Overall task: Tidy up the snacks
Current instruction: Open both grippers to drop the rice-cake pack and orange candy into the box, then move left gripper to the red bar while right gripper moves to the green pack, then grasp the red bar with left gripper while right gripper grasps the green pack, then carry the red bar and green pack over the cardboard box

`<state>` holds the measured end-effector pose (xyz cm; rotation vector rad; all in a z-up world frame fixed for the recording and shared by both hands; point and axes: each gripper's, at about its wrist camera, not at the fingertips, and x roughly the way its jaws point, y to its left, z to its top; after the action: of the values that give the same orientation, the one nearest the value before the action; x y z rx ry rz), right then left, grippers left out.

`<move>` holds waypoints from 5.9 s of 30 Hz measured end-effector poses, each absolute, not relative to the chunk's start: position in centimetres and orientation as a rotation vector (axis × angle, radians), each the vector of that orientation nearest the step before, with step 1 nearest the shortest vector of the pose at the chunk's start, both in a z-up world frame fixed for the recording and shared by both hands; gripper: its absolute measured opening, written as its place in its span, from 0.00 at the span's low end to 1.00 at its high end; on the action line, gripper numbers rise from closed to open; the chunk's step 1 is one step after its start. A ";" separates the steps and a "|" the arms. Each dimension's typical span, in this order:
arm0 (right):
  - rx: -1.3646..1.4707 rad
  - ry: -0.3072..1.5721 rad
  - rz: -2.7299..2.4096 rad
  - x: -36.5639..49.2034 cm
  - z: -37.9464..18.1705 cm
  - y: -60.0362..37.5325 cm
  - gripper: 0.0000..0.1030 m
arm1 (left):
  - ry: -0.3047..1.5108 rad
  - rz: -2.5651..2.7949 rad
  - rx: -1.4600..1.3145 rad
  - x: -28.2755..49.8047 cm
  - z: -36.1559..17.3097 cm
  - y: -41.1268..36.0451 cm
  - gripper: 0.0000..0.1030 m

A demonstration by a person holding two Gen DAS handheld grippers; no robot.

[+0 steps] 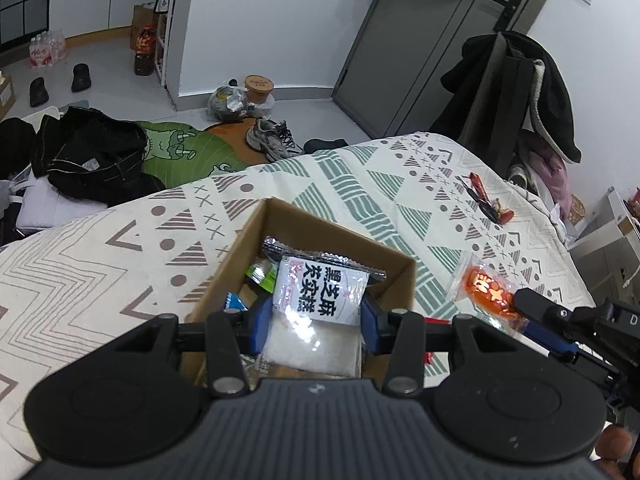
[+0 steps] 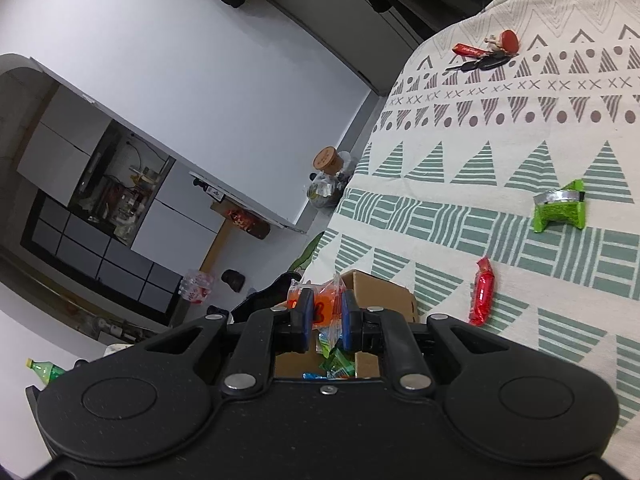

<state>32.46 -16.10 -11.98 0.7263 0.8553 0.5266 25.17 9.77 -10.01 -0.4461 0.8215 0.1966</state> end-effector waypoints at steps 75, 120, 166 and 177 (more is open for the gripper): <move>0.711 0.911 0.400 32.1 -11.6 -29.0 0.88 | 0.857 0.111 -0.291 27.8 -7.1 -4.1 0.88; 0.617 1.020 0.252 40.3 -20.2 -27.9 0.71 | 1.034 0.059 -0.288 37.3 -20.9 -6.8 0.46; 0.515 0.917 0.306 40.2 -17.6 -25.0 0.28 | 0.959 0.090 -0.319 35.6 -16.6 -5.2 0.21; 0.518 0.848 0.389 37.6 -14.5 -24.4 0.27 | 0.877 0.110 -0.295 32.6 -12.4 -5.3 0.21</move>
<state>37.64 -24.39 -14.51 0.5183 0.8481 0.3889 32.60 -5.27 -12.41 -0.2952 0.8769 0.1104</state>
